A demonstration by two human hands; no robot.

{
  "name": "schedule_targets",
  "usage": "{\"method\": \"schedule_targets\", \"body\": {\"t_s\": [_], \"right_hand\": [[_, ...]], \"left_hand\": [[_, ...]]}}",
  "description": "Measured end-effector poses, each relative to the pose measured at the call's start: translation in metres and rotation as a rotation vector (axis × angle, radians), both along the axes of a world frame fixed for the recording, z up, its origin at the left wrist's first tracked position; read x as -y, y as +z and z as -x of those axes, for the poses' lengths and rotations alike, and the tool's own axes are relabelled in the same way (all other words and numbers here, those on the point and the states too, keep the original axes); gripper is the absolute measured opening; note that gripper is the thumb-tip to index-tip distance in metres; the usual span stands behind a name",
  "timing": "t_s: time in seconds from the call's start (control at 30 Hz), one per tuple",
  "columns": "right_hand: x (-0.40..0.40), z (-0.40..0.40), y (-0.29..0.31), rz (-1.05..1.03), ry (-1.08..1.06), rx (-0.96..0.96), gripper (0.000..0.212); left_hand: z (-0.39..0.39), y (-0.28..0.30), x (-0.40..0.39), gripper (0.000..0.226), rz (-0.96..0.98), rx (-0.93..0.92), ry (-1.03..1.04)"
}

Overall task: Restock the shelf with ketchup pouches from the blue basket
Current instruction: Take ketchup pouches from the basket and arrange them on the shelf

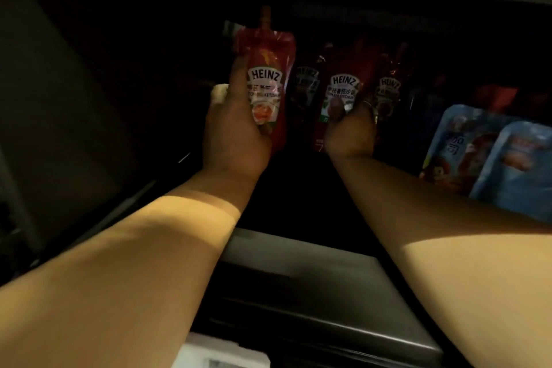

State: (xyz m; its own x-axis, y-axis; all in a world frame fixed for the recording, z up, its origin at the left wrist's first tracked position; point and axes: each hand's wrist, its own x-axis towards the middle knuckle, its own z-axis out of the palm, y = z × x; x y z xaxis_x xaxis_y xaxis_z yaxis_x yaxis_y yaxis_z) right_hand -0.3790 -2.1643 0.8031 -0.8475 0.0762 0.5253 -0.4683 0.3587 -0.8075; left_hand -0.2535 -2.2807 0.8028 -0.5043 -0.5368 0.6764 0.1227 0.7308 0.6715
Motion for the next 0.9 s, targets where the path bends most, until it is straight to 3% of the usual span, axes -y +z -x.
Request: {"method": "schedule_targets", "body": {"t_s": [0.4, 0.67, 0.83, 0.9], "right_hand": [[0.003, 0.01, -0.01, -0.002, 0.167, -0.008, 0.055], [0.007, 0.018, -0.009, 0.017, 0.118, 0.035, 0.06], [0.006, 0.021, -0.012, -0.112, 0.135, 0.117, 0.076], [0.006, 0.019, -0.011, -0.172, 0.143, 0.166, 0.09]], "left_hand": [[0.026, 0.005, 0.002, 0.11, -0.036, 0.325, 0.026], [0.044, 0.011, 0.019, 0.109, -0.006, 0.4, -0.056], [0.06, 0.004, 0.028, 0.075, 0.054, 0.41, -0.001], [0.064, -0.001, 0.027, 0.076, 0.068, 0.41, 0.012]]}}
